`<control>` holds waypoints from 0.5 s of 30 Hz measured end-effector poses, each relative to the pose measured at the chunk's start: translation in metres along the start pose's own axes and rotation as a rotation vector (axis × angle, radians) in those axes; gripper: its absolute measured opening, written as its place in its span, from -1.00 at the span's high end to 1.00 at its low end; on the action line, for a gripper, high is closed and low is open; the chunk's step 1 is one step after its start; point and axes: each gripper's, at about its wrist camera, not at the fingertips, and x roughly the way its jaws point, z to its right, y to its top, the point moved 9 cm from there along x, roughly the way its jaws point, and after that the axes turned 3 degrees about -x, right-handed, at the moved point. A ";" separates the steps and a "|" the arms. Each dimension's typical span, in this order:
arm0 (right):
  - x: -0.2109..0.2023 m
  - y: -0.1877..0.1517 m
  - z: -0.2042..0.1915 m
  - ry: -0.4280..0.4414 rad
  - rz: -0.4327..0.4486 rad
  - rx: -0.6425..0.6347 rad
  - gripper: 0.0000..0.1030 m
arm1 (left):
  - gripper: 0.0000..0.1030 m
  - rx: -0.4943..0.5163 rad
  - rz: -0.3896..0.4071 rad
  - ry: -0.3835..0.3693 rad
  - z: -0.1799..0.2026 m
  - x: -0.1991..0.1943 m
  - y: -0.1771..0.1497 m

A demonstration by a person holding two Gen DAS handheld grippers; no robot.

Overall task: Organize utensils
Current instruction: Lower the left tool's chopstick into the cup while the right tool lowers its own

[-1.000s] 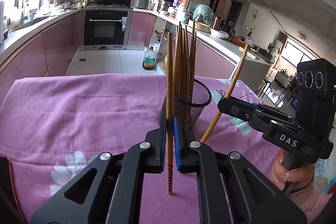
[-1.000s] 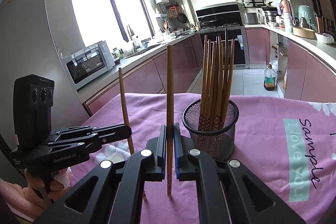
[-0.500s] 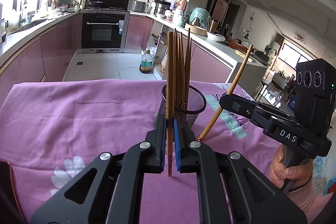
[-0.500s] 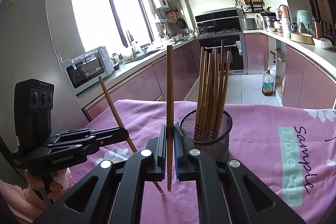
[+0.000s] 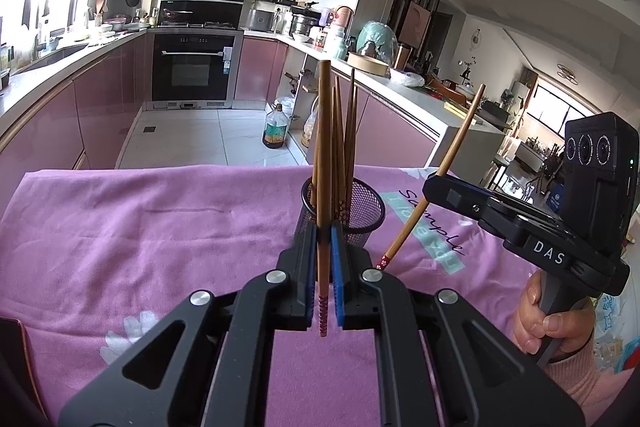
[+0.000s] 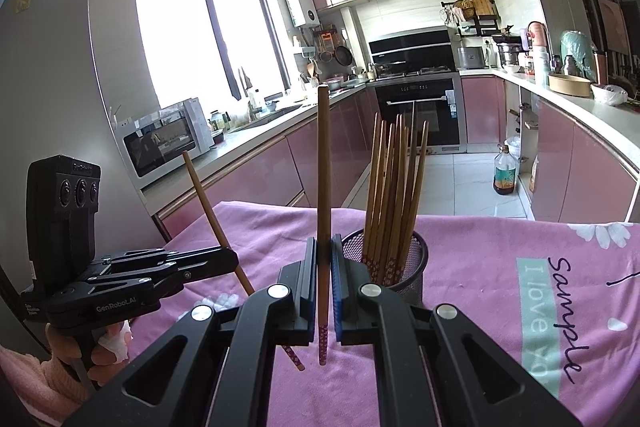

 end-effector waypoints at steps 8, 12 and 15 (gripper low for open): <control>-0.006 0.013 0.003 -0.017 0.028 -0.017 0.89 | 0.85 -0.001 0.025 -0.017 -0.001 -0.004 0.014; -0.008 0.019 0.004 -0.014 0.042 -0.019 0.89 | 0.85 0.004 0.041 -0.025 0.000 -0.007 0.021; -0.008 0.023 0.005 -0.016 0.050 -0.023 0.90 | 0.85 0.011 0.055 -0.030 0.001 -0.010 0.026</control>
